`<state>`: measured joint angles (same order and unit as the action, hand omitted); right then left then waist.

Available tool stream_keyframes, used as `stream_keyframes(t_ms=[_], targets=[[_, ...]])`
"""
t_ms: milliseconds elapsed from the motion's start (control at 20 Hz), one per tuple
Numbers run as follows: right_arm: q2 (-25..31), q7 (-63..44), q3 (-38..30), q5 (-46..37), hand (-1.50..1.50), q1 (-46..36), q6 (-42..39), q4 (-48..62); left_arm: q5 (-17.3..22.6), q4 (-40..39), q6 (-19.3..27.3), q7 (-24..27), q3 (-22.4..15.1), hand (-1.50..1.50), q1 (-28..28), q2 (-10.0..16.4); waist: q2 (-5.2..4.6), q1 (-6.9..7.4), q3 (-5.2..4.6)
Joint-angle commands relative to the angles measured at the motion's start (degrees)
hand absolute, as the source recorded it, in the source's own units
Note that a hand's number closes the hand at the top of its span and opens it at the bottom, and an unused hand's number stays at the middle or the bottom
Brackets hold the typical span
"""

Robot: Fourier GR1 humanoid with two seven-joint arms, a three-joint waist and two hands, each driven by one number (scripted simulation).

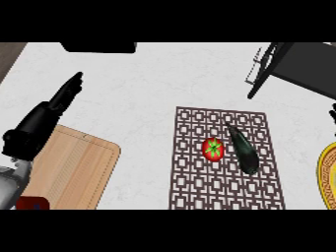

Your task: Pick the tomato from the placemat and place it in the tiered shelf

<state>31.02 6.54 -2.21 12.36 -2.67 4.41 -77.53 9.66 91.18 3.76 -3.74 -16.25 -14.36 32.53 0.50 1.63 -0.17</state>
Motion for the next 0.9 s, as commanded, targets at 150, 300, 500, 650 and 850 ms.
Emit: stream_keyframes(t_ms=[150, 300, 500, 650, 850], targets=[[2.02, 3.82, -0.99, -0.59, 1.50, -3.37, -1.32, -8.25, 5.53, -7.17, 5.82, -4.93, 4.63, 0.00, 9.82, -5.40, -0.36, -0.87, 0.01], [14.23, -0.90, -1.06, -16.18, 1.50, 0.29, 5.27, -2.25, 9.34, -10.16, 6.63, -8.51, 5.14, 0.00, 11.58, -8.70, -2.01, -1.06, -1.00], [0.86, -6.60, 2.77, -8.03, -1.50, -3.15, 4.08, -2.62, 10.50, -15.31, 7.05, -8.60, 6.22, 0.00, 10.89, -12.05, -0.69, -1.50, 0.10], [0.26, 1.60, 2.41, -6.97, -1.50, -3.24, -0.64, -0.26, 10.71, -14.95, 6.06, -8.97, 6.48, 0.00, 11.73, -12.07, -0.61, -1.48, 0.16], [5.50, 0.42, 4.42, -5.56, -1.50, -2.72, -10.34, -4.62, 12.10, -11.70, 5.38, -11.42, 7.82, 0.00, 13.30, -10.16, -0.42, -1.34, 0.14]])
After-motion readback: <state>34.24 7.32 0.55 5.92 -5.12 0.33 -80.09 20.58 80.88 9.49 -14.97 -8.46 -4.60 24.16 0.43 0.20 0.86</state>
